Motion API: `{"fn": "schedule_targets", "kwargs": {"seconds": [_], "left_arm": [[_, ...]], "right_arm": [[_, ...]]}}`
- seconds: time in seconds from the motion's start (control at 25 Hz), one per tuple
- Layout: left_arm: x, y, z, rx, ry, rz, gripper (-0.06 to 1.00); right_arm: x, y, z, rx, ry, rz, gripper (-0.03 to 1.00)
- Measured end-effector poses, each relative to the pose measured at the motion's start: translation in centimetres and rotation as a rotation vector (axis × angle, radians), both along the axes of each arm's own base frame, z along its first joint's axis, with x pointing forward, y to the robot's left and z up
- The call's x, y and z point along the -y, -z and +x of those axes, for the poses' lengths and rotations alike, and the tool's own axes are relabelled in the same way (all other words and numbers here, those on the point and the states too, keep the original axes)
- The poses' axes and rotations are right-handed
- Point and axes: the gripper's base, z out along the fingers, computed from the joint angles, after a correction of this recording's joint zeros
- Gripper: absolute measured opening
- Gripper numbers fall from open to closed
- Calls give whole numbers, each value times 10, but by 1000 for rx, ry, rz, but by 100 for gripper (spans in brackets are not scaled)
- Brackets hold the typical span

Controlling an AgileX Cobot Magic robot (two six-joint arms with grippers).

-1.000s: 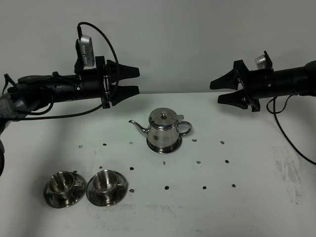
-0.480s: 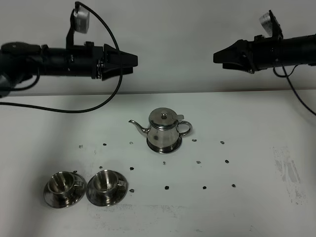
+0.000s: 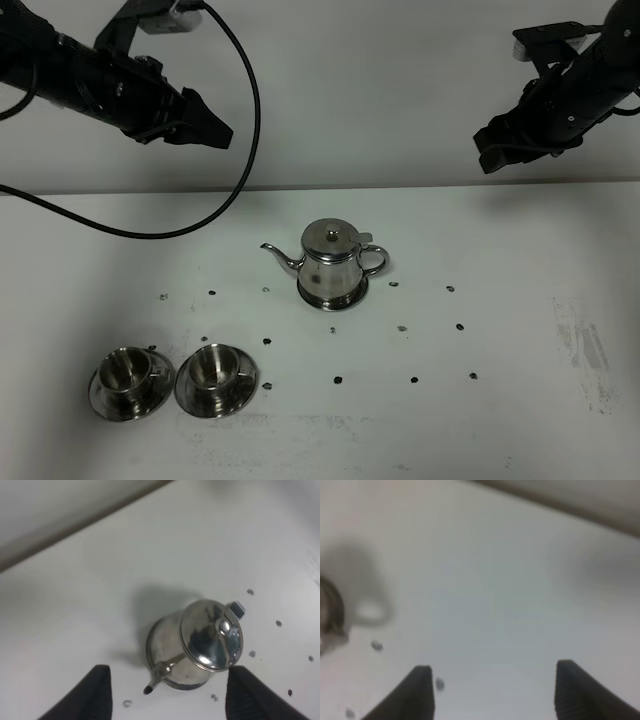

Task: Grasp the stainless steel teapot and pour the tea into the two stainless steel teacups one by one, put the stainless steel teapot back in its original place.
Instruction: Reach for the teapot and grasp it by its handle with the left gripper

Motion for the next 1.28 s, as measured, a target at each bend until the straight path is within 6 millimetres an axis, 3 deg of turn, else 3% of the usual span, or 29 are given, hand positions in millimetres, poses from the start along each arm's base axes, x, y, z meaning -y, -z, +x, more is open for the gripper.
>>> {"fn": "schedule_targets", "kwargs": {"seconds": [0.2,0.44,0.72,0.88,1.08,1.28], "left_arm": [[-8,-25,-40,101,-71,24,52],[-26,-42,-114,304,-234,85,51],[-41,-57,-216,428,-323,105,51],[-48,-65,-279,397,-364,113,51],[-65,-69,-347,247,-500,199,51],[-77,-68,-410,172,-605,241,50]], "right_arm": [[-18,-25,-23,7,37,-69,51],[-20,-64,-71,62,42,-69,48],[-5,-66,-142,316,86,-32,48],[3,-67,-180,403,99,-17,48],[7,-59,-204,398,111,-1,48],[3,-45,-213,406,114,23,48]]}}
